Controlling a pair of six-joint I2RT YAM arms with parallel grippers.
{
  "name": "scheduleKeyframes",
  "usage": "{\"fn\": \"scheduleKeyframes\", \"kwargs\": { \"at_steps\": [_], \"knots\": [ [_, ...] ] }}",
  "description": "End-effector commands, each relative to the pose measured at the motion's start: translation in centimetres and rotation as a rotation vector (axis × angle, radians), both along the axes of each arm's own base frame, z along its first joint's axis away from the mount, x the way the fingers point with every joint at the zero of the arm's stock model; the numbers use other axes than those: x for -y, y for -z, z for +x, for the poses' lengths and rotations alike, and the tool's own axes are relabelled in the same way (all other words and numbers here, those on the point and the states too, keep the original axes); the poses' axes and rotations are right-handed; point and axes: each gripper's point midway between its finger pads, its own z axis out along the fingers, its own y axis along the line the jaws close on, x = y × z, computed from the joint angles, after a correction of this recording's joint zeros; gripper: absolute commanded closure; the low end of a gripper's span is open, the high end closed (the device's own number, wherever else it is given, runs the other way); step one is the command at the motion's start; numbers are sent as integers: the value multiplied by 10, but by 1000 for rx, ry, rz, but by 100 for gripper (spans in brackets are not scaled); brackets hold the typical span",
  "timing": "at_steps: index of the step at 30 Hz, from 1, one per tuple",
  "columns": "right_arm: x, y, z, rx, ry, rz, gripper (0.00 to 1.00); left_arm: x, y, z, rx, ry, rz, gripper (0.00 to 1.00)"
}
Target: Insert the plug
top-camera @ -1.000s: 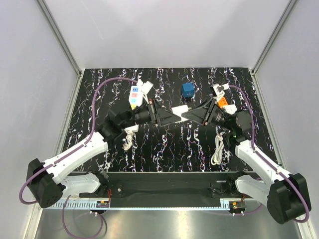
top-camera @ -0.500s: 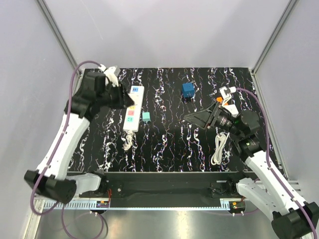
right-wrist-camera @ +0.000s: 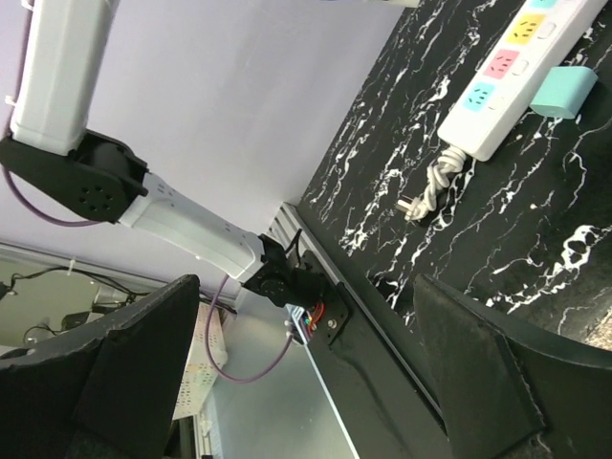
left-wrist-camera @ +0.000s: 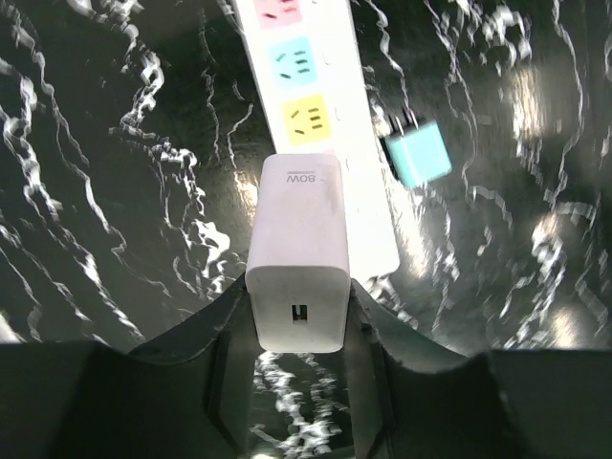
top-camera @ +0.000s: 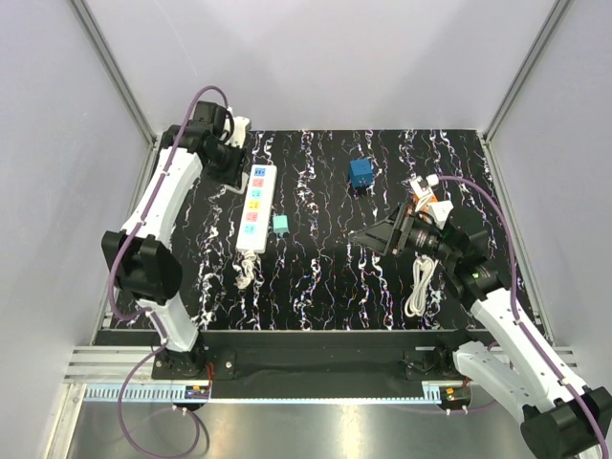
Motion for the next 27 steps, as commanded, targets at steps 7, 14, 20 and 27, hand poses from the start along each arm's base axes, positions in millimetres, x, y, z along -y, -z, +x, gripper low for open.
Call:
{"fn": "scheduleKeyframes", "kwargs": {
  "at_steps": [7, 14, 20, 27],
  "knots": [
    [-1, 4, 7, 36, 6, -46, 0, -2, -9, -27, 301, 728, 292, 100],
    [-4, 18, 15, 14, 0, -78, 0, -3, 17, -26, 321, 1090, 408, 100],
    [-5, 30, 20, -10, 2, -96, 0, 3, 42, -16, 296, 1217, 413, 100],
    [-5, 38, 23, -25, 10, -107, 0, 3, 47, 5, 277, 1256, 443, 100]
  ]
}}
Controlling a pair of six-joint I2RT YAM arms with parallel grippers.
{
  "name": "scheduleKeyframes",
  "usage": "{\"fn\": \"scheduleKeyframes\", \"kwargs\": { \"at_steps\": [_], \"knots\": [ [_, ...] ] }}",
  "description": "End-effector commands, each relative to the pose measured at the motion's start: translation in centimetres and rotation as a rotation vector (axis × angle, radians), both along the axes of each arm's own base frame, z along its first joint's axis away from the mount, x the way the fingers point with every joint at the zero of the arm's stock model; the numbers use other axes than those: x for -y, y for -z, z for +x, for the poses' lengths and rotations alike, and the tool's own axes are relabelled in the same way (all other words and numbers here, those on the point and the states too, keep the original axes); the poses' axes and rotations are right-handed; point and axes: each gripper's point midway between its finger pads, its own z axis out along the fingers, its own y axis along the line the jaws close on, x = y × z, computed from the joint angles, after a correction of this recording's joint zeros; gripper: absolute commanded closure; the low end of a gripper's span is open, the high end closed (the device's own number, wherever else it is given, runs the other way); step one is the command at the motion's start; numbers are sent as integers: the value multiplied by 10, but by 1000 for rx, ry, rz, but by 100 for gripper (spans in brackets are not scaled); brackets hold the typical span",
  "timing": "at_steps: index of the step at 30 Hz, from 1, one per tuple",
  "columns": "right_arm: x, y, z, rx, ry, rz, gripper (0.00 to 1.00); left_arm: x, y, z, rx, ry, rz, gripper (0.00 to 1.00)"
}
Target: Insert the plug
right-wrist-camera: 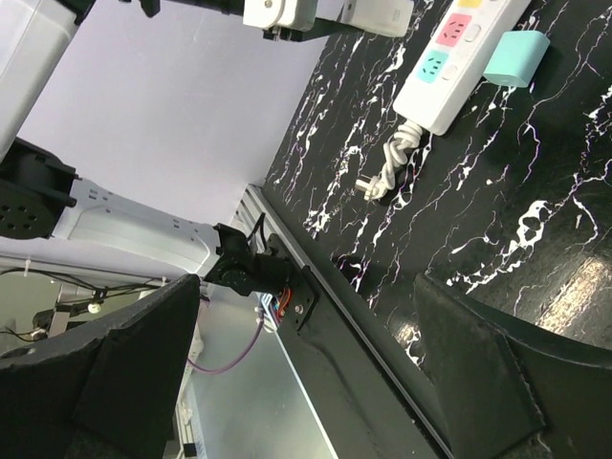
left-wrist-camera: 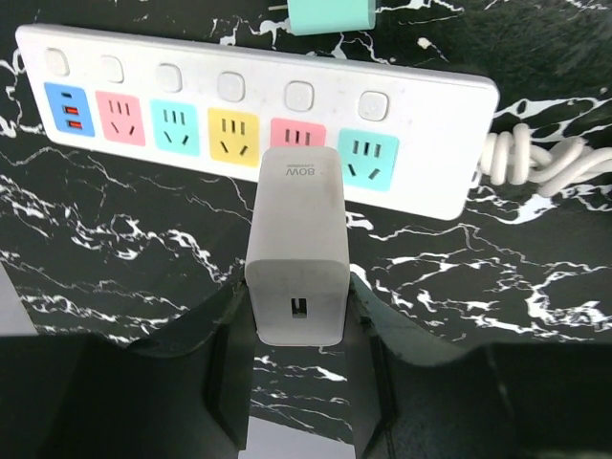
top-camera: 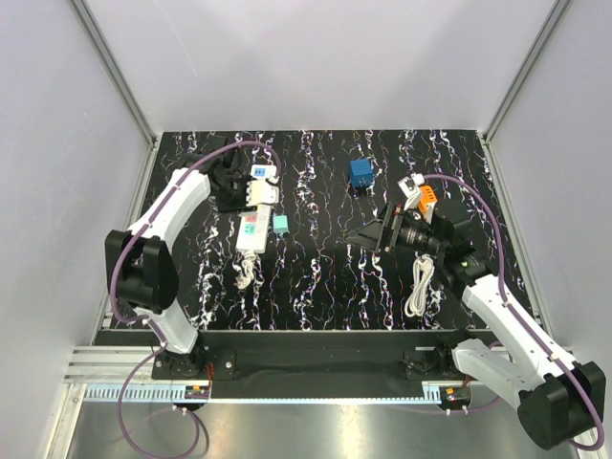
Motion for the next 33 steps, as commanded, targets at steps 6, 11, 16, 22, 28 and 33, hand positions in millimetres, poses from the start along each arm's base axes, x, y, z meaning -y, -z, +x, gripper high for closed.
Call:
{"fn": "scheduleKeyframes", "kwargs": {
  "at_steps": [6, 11, 16, 22, 28, 33],
  "knots": [
    [-1, 7, 4, 10, 7, -16, 0, 9, -19, 60, 95, 99, 4, 100],
    [-1, 16, 4, -11, 1, -28, 0, 9, -9, 78, 63, 120, 27, 100],
    [0, 22, 9, -14, 15, -43, 0, 11, 1, 65, 2, 121, 11, 100],
    [0, 27, 9, -29, 22, -46, 0, 4, 15, 16, -68, 120, 74, 100],
    [1, 25, 4, -25, 21, -36, 0, -6, 18, -10, -65, 104, 95, 100],
    [2, 20, 2, -13, 24, -27, 0, -8, 15, -5, -41, 102, 107, 100]
  ]
}}
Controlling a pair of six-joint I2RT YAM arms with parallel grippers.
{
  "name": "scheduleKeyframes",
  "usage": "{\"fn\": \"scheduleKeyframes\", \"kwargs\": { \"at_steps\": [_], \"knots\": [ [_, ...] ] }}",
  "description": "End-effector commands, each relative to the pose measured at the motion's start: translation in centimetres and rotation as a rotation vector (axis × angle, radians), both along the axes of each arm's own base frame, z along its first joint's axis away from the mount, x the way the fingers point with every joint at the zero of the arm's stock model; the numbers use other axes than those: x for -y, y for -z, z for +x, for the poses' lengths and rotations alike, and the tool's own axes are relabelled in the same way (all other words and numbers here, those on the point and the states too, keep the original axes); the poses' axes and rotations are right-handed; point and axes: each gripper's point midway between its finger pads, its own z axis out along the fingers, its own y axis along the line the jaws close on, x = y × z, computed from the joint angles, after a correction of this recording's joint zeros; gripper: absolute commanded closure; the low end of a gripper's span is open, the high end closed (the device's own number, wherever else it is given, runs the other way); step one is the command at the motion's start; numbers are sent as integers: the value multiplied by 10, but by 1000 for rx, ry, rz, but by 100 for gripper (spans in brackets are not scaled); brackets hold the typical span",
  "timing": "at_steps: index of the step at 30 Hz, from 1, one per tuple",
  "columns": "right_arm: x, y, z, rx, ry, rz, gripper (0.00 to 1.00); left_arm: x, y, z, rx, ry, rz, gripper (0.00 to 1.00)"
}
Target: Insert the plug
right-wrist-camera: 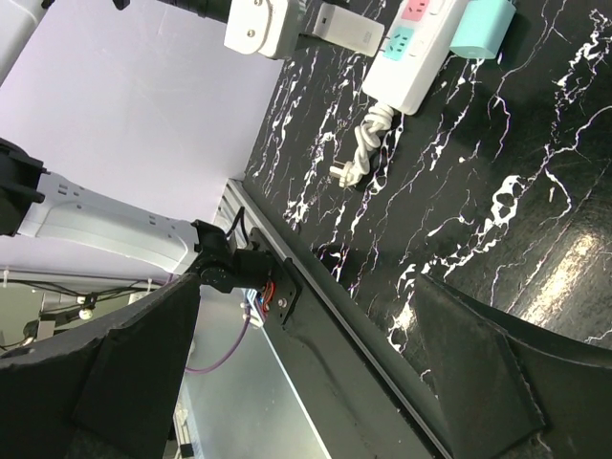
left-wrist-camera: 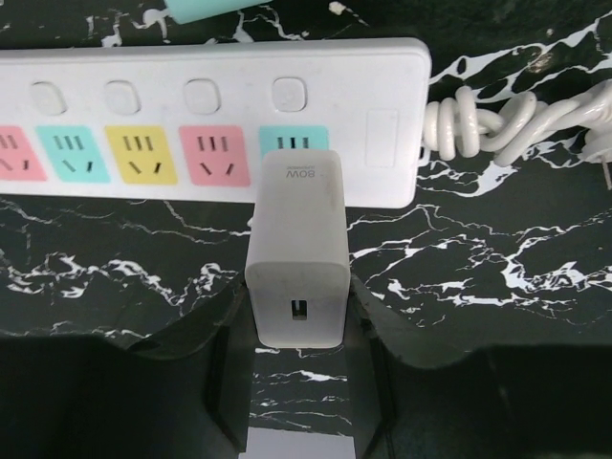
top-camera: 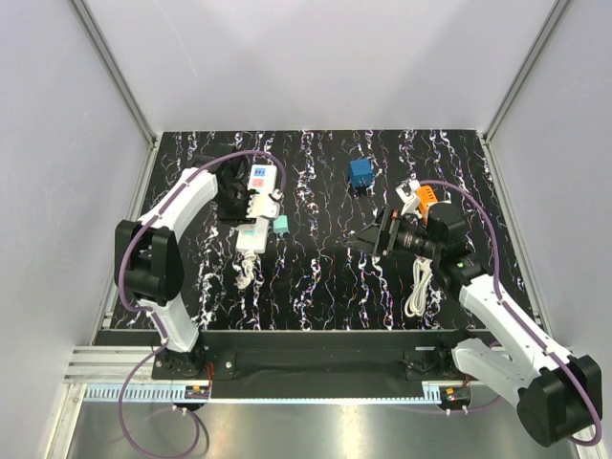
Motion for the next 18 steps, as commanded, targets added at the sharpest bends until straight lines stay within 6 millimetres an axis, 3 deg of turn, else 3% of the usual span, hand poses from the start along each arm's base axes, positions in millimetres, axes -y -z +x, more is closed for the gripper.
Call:
{"fn": "scheduleKeyframes", "kwargs": {
  "at_steps": [1, 18],
  "knots": [
    [1, -9, -1, 43, 6, 10, 0, -1, -18, 14, 87, -2, 5, 100],
    [2, -4, -2, 53, 6, -5, 0, 5, 4, 11, 27, 19, 38, 100]
  ]
}}
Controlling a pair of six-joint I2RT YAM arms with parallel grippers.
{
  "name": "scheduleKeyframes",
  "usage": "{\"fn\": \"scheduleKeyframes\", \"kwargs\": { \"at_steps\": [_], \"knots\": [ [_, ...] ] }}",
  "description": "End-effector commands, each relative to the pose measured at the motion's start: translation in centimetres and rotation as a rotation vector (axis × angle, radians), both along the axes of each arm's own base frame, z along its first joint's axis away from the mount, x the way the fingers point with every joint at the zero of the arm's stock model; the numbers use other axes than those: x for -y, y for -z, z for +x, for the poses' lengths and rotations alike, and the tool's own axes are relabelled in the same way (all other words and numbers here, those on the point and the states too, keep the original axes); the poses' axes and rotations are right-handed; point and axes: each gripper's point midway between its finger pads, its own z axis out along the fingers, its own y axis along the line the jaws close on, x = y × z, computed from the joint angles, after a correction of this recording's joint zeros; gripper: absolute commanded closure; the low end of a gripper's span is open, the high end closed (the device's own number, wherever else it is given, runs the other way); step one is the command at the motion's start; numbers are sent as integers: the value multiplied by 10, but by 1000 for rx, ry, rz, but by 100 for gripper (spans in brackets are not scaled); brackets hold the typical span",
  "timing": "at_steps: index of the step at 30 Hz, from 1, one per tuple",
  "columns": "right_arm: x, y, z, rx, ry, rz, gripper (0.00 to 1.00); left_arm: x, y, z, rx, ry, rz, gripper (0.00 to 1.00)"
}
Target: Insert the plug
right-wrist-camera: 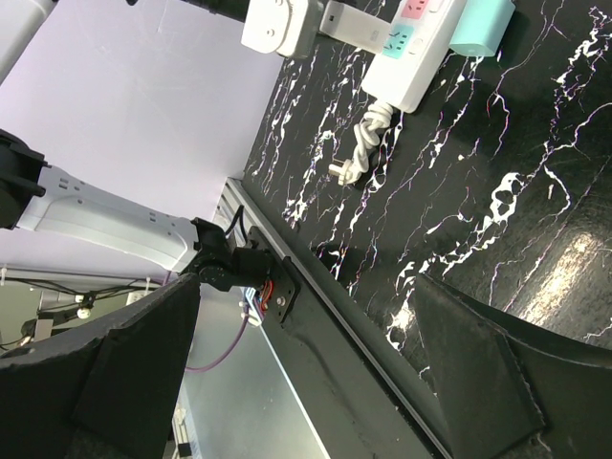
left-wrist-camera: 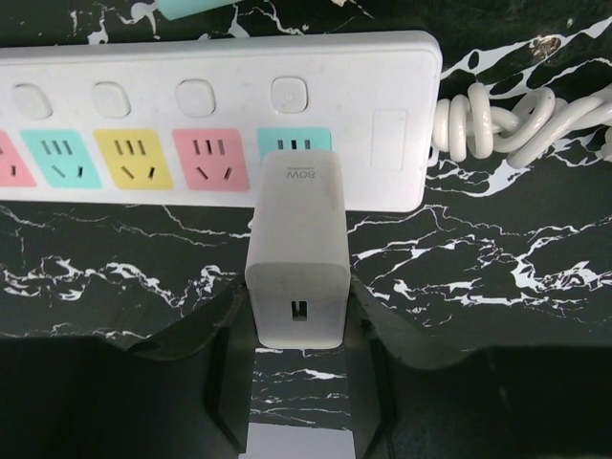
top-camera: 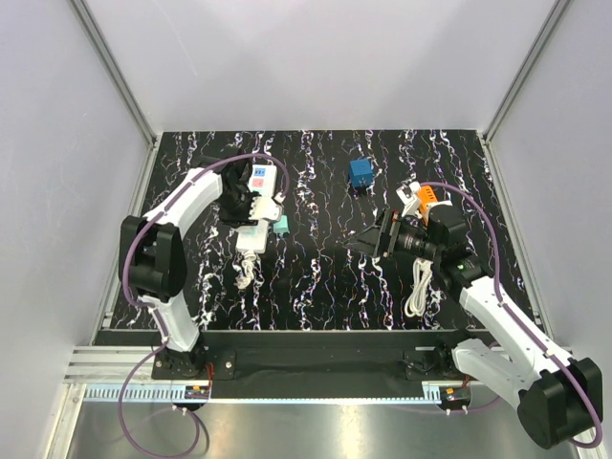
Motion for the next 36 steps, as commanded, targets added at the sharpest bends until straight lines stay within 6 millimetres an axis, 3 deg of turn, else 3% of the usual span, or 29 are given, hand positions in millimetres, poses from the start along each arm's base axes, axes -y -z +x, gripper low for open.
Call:
{"fn": "scheduleKeyframes", "kwargs": {
  "at_steps": [1, 16, 26, 36],
  "knots": [
    [1, -5, 0, 48, 4, -5, 0, 5, -1, 7, 19, 12, -3, 100],
    [2, -4, -2, 50, 4, -8, 0, 0, 10, 15, 4, 16, 68, 100],
    [3, -2, -2, 60, 10, -15, 0, -6, 17, 9, -21, 10, 104, 100],
    [5, 4, -5, 43, 10, -29, 0, 8, 33, 12, -44, 22, 157, 100]
  ]
}}
